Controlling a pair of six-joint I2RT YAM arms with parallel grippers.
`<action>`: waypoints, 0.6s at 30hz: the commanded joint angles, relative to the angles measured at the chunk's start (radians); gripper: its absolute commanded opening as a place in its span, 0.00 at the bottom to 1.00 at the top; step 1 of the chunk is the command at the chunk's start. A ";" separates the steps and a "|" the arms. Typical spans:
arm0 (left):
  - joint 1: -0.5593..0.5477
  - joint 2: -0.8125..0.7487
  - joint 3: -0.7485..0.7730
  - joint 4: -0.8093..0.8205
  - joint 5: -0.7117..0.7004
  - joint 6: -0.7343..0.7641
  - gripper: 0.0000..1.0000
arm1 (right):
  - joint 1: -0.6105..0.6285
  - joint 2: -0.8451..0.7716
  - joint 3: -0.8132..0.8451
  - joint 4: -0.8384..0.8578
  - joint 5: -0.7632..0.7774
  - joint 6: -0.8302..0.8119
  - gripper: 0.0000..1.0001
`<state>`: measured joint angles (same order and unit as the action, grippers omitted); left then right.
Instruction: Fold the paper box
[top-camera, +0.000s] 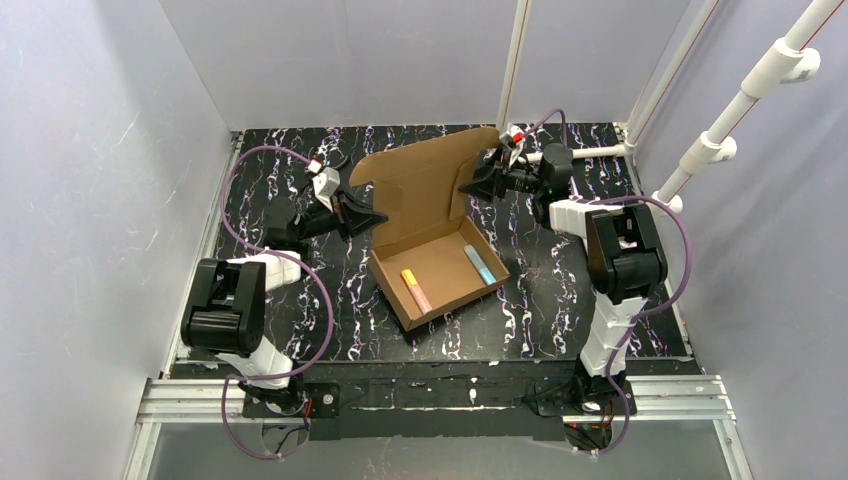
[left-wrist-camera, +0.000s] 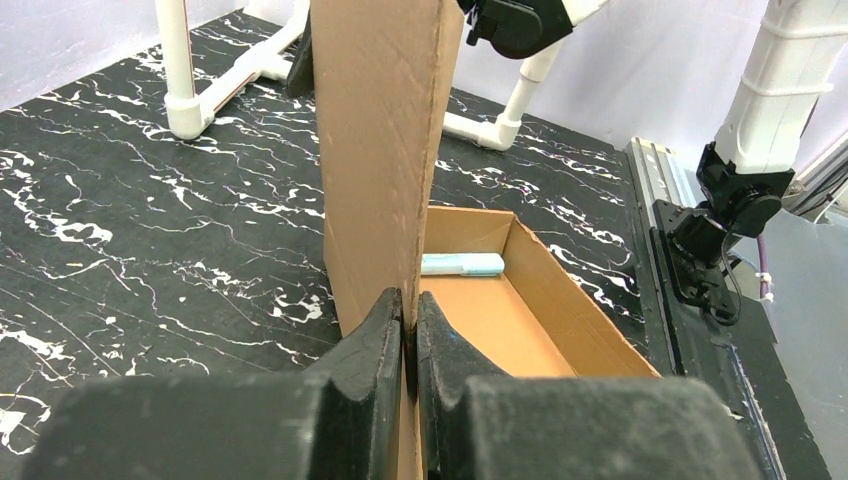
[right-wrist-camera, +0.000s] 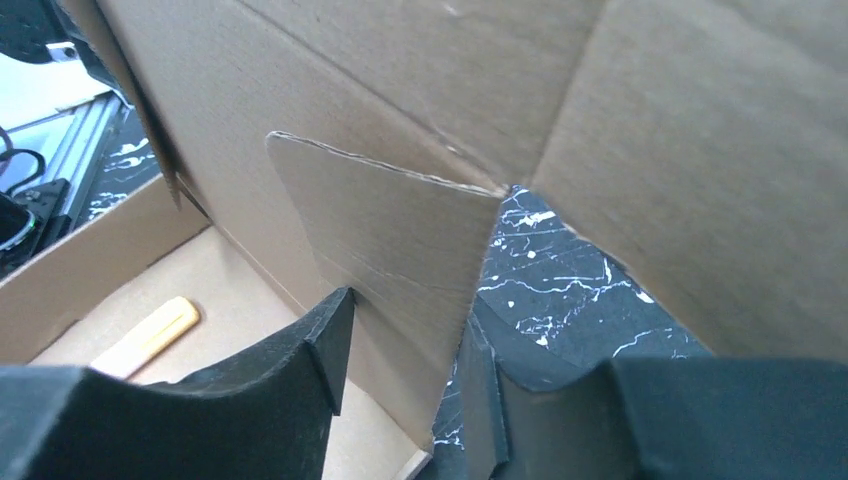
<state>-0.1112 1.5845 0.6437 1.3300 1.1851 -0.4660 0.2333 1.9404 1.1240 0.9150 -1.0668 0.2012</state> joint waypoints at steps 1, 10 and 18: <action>-0.030 0.005 0.036 0.031 0.056 -0.005 0.00 | 0.020 0.001 0.020 0.261 -0.067 0.143 0.47; -0.030 0.036 0.057 -0.007 -0.002 0.062 0.00 | 0.020 -0.140 -0.019 -0.056 -0.049 -0.153 0.50; -0.030 0.042 0.024 -0.049 -0.082 0.178 0.09 | 0.020 -0.258 -0.018 -0.519 -0.030 -0.567 0.47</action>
<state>-0.1116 1.6291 0.6628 1.2900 1.1332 -0.3550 0.2138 1.7554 1.0973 0.6468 -1.0592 -0.0879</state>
